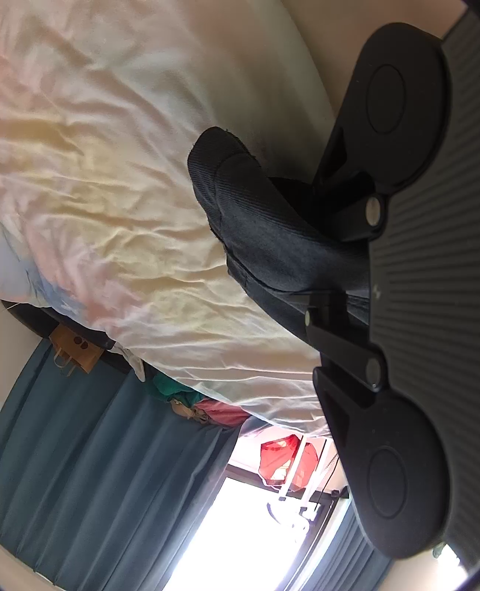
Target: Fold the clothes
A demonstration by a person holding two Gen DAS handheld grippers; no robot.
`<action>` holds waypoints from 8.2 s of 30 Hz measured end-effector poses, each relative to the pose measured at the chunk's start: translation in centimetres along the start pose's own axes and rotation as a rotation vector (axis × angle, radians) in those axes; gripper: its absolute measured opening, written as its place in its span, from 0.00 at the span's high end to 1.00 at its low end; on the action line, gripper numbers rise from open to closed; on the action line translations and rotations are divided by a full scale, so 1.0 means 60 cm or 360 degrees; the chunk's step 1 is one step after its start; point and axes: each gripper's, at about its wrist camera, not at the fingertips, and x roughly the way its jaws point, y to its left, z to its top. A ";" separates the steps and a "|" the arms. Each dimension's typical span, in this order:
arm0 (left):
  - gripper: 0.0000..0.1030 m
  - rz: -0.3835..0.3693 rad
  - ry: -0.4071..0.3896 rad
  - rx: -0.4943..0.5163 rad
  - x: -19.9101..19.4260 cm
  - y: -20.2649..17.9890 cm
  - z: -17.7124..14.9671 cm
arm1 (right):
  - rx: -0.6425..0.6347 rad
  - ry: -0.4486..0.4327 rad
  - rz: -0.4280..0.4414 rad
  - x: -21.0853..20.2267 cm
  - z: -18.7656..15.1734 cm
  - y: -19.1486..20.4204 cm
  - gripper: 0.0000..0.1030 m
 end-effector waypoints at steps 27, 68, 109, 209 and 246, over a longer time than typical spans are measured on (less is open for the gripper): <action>0.89 0.0378 0.0216 0.0143 -0.088 0.095 0.034 | 0.0196 0.0011 -0.0459 -0.120 -0.007 -0.071 0.93; 0.01 -0.0175 0.0100 0.1751 -0.153 -0.193 -0.384 | -0.1387 -0.0131 0.0258 -0.347 -0.276 0.213 0.38; 0.00 -0.0163 0.0067 0.1878 -0.034 -0.169 -0.340 | -0.2044 0.0235 0.0292 -0.104 -0.494 0.360 0.40; 0.98 -0.0732 0.1190 0.3314 0.568 -0.567 -1.174 | -0.0269 -0.0056 -0.0295 -0.108 -0.123 0.042 0.39; 0.22 0.0397 0.0101 0.1299 -0.039 -0.090 -0.246 | -0.0493 0.0138 -0.0042 -0.163 -0.138 0.116 0.39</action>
